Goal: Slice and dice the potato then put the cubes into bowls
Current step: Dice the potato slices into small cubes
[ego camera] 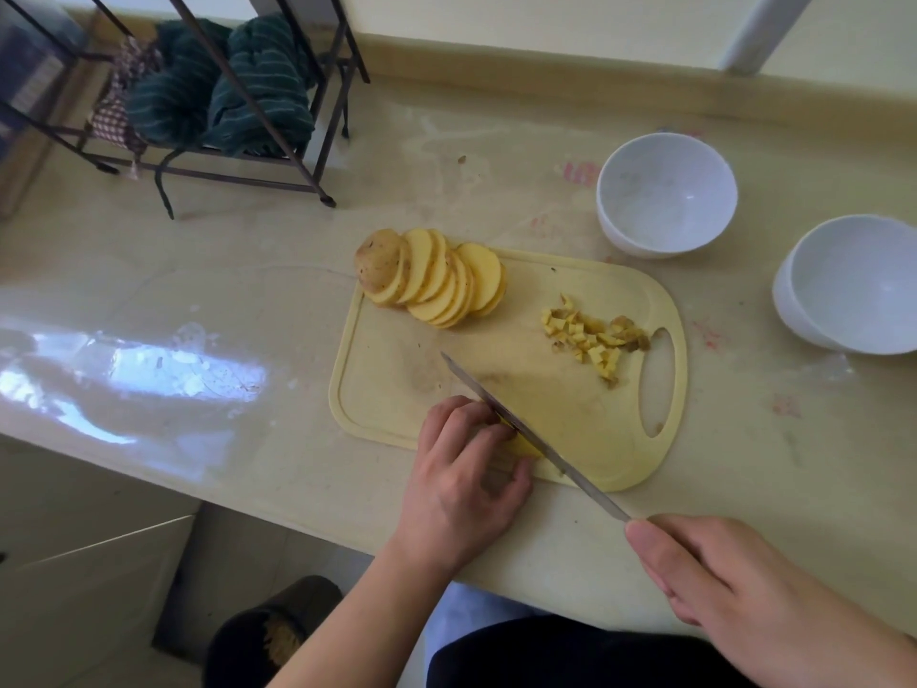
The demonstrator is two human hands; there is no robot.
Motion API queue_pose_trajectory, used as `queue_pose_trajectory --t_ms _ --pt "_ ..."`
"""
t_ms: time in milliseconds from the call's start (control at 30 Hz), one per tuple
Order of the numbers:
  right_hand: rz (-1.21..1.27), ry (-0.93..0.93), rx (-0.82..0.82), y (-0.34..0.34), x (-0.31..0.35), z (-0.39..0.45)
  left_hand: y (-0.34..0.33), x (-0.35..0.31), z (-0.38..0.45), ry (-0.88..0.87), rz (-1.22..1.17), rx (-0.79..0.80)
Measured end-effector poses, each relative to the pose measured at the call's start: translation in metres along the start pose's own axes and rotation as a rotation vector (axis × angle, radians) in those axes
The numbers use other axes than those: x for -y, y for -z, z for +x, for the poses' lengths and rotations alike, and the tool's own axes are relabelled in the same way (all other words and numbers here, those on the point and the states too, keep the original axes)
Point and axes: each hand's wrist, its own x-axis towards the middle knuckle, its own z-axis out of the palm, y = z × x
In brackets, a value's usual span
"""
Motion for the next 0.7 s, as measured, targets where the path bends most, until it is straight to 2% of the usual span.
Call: queue_pose_trajectory --t_ms 367,700 --pt "-0.023 -0.092 0.021 0.001 -0.007 -0.016 0.0 -0.002 0.002 -0.001 0.012 -0.001" --pt "-0.047 -0.019 -0.028 -0.009 0.0 0.006 0.002 -0.004 0.006 -0.013 -0.002 -0.006"
